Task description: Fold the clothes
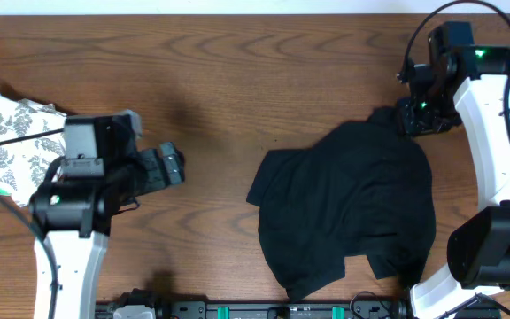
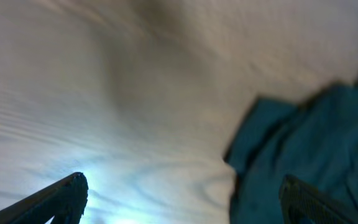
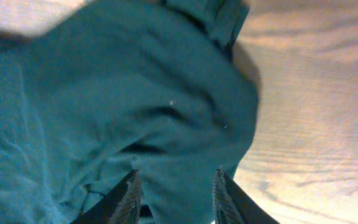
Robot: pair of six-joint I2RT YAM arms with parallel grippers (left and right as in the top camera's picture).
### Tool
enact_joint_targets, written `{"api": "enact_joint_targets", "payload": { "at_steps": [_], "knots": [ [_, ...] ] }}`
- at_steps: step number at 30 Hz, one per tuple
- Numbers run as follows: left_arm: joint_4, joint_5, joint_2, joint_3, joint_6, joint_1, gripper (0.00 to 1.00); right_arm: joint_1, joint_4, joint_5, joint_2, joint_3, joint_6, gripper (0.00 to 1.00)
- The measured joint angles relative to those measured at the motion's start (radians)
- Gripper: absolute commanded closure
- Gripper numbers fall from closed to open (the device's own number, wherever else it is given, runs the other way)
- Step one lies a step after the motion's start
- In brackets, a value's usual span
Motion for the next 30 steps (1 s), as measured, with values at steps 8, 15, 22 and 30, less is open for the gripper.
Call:
{"api": "enact_joint_targets", "payload": {
  "at_steps": [8, 15, 22, 30],
  "knots": [
    [-0.010, 0.129, 0.211, -0.041, 0.000, -0.153, 0.02, 0.000, 0.120, -0.001, -0.001, -0.211, 0.041, 0.63],
    [0.078, 0.218, 0.390, -0.044, 0.000, -0.313, 0.02, 0.000, 0.216, -0.005, -0.001, -0.344, 0.086, 0.62],
    [0.165, 0.292, 0.547, -0.045, 0.000, -0.403, 0.02, 0.000, 0.238, -0.006, -0.001, -0.381, 0.124, 0.62],
    [0.255, 0.315, 0.682, -0.047, 0.000, -0.454, 0.02, 0.000, 0.247, -0.007, -0.001, -0.391, 0.141, 0.62]
  ]
}}
